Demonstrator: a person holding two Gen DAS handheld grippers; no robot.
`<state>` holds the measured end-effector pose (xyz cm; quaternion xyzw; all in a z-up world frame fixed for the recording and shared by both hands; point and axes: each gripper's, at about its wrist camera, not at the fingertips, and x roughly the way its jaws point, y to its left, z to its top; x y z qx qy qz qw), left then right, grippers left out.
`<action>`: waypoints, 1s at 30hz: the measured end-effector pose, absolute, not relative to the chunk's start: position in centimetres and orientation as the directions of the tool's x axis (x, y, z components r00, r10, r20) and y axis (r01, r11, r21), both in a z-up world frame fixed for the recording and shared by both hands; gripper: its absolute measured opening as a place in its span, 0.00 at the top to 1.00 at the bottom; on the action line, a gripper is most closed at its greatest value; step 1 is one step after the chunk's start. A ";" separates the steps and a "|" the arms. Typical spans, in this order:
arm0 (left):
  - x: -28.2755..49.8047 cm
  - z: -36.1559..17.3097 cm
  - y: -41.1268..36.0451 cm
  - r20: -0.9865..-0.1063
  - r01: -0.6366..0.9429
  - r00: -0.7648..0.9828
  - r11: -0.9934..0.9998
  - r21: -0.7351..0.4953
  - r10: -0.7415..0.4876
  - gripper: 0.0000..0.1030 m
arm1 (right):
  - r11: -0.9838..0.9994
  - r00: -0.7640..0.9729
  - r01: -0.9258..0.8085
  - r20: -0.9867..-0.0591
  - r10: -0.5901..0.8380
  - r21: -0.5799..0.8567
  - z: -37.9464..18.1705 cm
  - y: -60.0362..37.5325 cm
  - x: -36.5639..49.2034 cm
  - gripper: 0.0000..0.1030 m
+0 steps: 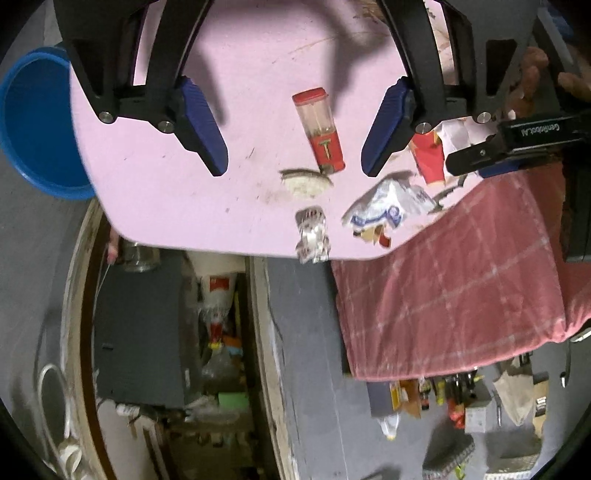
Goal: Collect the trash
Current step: 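Move both tools back over the table toward the red lighter and wrappers, then grasp the red lighter with the right tool while the left tool grasps a red-white wrapper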
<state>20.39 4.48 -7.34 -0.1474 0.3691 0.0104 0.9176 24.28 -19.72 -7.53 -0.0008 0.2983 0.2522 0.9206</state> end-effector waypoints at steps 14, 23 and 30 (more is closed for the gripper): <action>22.5 -7.4 3.6 -0.708 -0.072 0.672 0.933 -0.353 -0.216 0.68 | 0.842 0.576 -0.522 -0.673 0.463 0.133 -9.8 -17.4 25.9 0.55; 23.4 -7.6 3.2 -0.733 -0.084 0.652 0.943 -0.323 -0.193 0.87 | 0.829 0.529 -0.542 -0.712 0.462 0.136 -10.4 -16.8 26.5 0.59; 23.3 -7.4 2.7 -0.730 -0.052 0.646 0.941 -0.334 -0.224 0.96 | 0.819 0.523 -0.568 -0.729 0.441 0.088 -10.6 -16.0 26.1 0.77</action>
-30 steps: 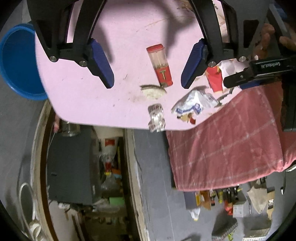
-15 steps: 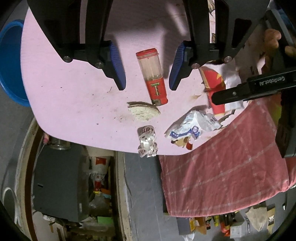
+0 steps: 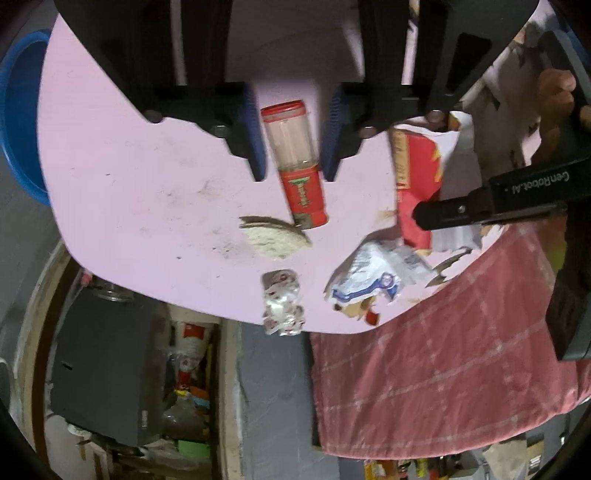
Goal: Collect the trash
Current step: 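Grasp the red lighter with the right tool while the left tool grasps a red-white wrapper, then carry the lighter and red-white wrapper over the blue bucket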
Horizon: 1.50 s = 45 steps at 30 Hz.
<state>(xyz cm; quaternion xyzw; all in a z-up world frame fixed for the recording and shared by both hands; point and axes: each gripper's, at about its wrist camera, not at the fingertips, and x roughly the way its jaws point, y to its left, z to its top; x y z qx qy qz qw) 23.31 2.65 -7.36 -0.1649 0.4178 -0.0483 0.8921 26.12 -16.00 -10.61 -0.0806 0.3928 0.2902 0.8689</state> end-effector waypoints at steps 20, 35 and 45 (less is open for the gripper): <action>19.7 -4.0 -2.7 -0.589 0.071 0.778 0.961 -0.266 -0.220 1.00 | 0.858 0.726 -0.502 -0.487 0.485 0.108 -7.2 -21.8 20.7 0.80; 19.5 1.9 -12.9 -0.256 0.239 0.926 0.956 -0.173 -0.278 1.00 | 0.950 0.945 -0.311 -0.110 0.308 -0.005 0.3 -31.2 16.8 0.80; 23.6 2.6 -21.7 -0.223 0.343 0.902 0.927 -0.152 -0.370 1.00 | 0.990 0.989 -0.144 -0.030 0.143 -0.010 0.8 -38.6 18.4 0.80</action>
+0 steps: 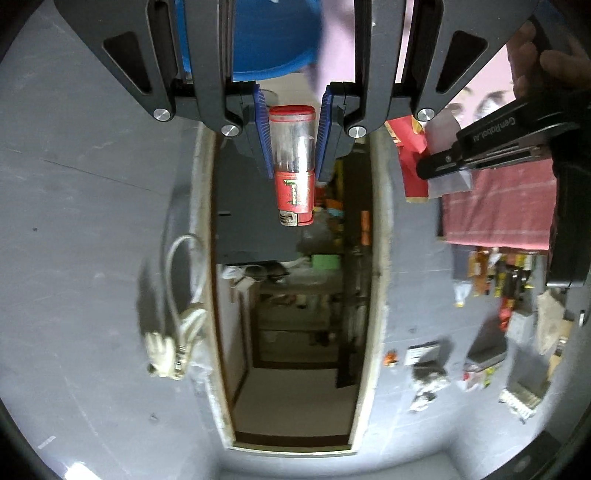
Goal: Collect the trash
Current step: 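Carry the lighter and red-white wrapper over the blue bucket, then open both tools to drop the lighter and wrapper into the bucket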
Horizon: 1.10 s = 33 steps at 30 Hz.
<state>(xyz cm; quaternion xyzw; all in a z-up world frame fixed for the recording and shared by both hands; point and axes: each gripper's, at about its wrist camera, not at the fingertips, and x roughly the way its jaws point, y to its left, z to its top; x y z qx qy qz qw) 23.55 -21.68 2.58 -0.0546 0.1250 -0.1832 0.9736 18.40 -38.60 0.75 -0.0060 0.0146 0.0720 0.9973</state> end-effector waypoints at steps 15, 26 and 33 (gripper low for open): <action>30.4 -3.1 -30.8 -0.454 0.369 0.799 0.918 -0.147 -0.394 1.00 | 0.998 0.984 -0.027 -0.177 0.037 0.058 -4.4 -46.9 21.3 0.80; 33.0 -8.3 -33.8 -0.643 0.337 0.686 0.932 -0.134 -0.340 1.00 | 0.986 0.921 -0.005 -0.384 0.070 0.167 -8.9 -49.6 24.0 0.80; 33.7 -9.8 -33.9 -0.674 0.321 0.662 0.937 -0.140 -0.328 1.00 | 0.983 0.902 -0.007 -0.424 0.084 0.181 -9.6 -49.7 24.3 0.80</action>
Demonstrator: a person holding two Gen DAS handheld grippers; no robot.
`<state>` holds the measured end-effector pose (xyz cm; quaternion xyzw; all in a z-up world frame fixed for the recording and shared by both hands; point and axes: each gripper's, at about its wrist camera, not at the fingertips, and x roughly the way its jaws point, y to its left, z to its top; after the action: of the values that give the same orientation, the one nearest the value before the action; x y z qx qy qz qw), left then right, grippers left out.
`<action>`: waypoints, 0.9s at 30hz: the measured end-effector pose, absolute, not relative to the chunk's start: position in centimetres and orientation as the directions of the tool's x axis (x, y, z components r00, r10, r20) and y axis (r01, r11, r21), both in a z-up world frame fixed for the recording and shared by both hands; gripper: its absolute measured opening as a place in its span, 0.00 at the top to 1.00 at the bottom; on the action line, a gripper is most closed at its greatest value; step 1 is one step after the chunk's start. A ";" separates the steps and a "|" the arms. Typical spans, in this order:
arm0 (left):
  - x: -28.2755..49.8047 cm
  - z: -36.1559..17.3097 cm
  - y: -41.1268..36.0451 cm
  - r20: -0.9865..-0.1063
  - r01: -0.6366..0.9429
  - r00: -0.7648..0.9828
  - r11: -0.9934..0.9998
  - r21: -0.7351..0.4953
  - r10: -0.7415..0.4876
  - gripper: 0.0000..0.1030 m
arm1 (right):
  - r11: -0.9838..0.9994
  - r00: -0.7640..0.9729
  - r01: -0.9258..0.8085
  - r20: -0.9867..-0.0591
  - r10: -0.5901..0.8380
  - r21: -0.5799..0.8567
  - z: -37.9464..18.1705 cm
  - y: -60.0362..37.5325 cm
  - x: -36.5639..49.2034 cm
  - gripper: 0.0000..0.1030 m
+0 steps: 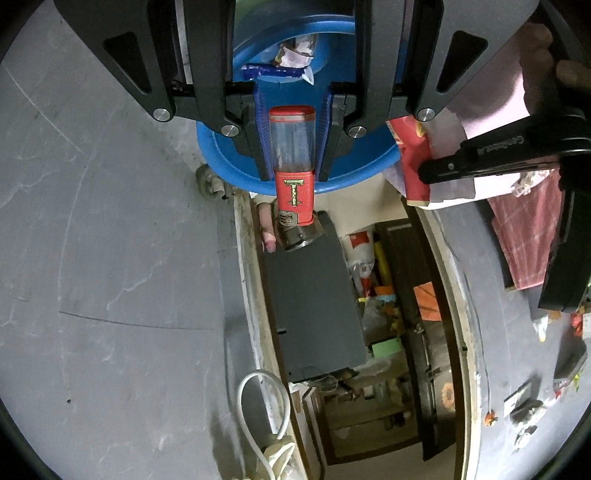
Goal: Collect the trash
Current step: 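Open both tools to drop the lighter and wrapper into the bucket, then move both tools back over the table toward the bread crust and white packet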
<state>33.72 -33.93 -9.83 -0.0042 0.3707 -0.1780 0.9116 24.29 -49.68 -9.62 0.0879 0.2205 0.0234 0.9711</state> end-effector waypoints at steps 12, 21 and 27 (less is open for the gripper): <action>34.4 -10.2 -33.3 -0.695 0.278 0.641 0.942 -0.187 -0.327 0.70 | 0.982 0.889 -0.009 -0.447 0.094 0.187 -9.8 -49.7 25.4 0.78; 33.5 -7.8 -30.9 -0.634 0.236 0.698 0.942 -0.237 -0.334 0.55 | 0.983 0.917 -0.005 -0.392 0.077 0.182 -8.1 -49.5 24.5 0.64; 32.0 -4.5 -28.0 -0.543 0.227 0.769 0.938 -0.262 -0.337 0.42 | 0.985 0.941 -0.012 -0.331 0.070 0.175 -5.5 -48.5 23.6 0.49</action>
<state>31.99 -28.02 -4.49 -0.0908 0.3046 -0.1506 0.9361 23.56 -48.54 -5.55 0.0854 0.1704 0.0210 0.9814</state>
